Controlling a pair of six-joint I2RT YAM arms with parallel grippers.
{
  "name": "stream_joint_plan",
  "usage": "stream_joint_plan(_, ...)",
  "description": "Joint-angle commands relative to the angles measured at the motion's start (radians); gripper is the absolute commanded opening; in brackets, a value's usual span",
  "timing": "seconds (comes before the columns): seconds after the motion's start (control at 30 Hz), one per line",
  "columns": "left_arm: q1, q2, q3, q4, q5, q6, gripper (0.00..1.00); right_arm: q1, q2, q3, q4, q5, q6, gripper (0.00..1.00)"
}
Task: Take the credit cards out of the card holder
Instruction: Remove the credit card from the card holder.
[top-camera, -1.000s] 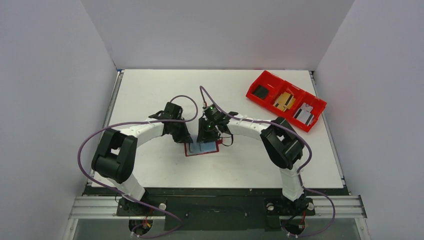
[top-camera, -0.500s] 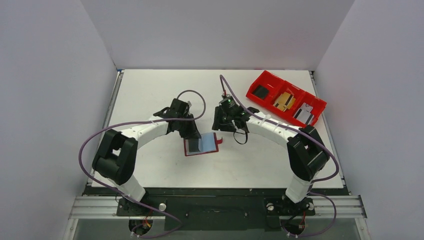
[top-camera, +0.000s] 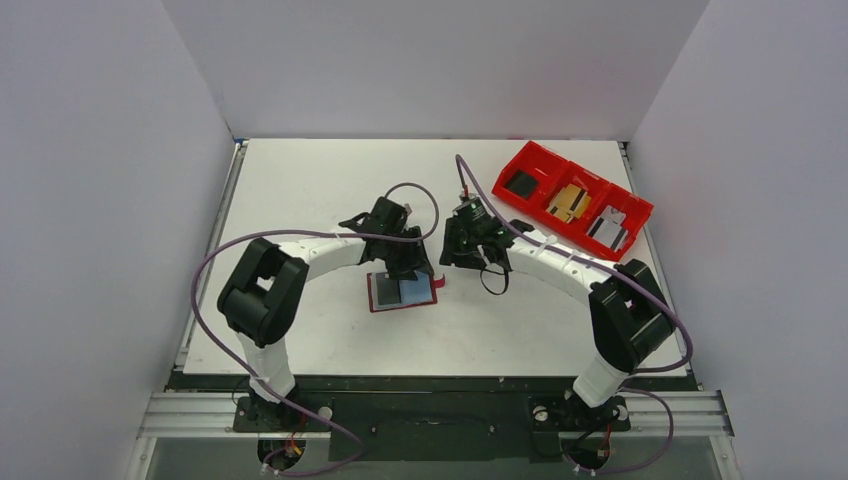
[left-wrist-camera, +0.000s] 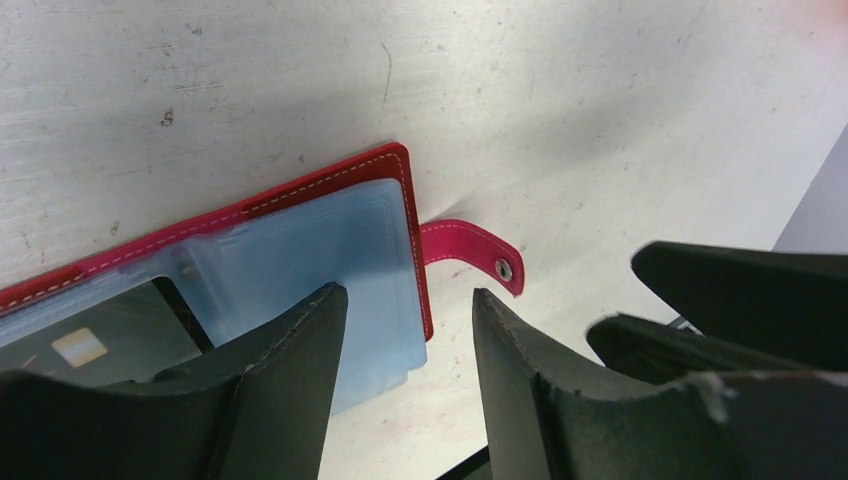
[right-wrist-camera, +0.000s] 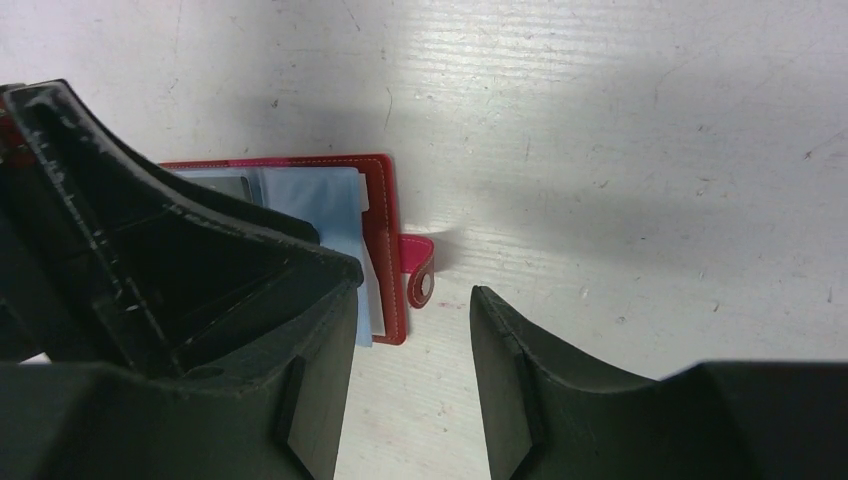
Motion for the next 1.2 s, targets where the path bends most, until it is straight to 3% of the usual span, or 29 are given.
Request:
stream_joint_plan(0.0,-0.005,0.026,0.054,0.055,0.016,-0.014,0.48,-0.007,-0.047,-0.02,0.024,0.025,-0.008,0.42)
stream_joint_plan(0.3,0.016,-0.063,0.065,-0.007,-0.031,0.022,0.49,-0.001,-0.036,-0.001,0.027,0.005,0.007,0.42)
stream_joint_plan(0.47,0.064,-0.152,0.046,-0.122,-0.114,0.06,0.5,0.017,-0.016,0.026,0.043,-0.045,0.033,0.42)
stream_joint_plan(0.63,0.142,-0.232,-0.052,-0.163,-0.156,0.1,0.5,0.05,0.041,0.081,0.077,-0.116,0.069,0.42)
stream_joint_plan(0.7,0.165,-0.26,-0.088,-0.166,-0.156,0.114,0.47,0.064,0.072,0.105,0.101,-0.155,0.093,0.42)
stream_joint_plan(0.87,0.19,-0.274,-0.139,-0.169,-0.14,0.139,0.29,0.097,0.162,0.165,0.145,-0.221,0.13,0.41)
stream_joint_plan(1.17,0.196,-0.207,-0.117,-0.167,-0.14,0.158,0.0,0.119,0.271,0.218,0.186,-0.276,0.176,0.39)
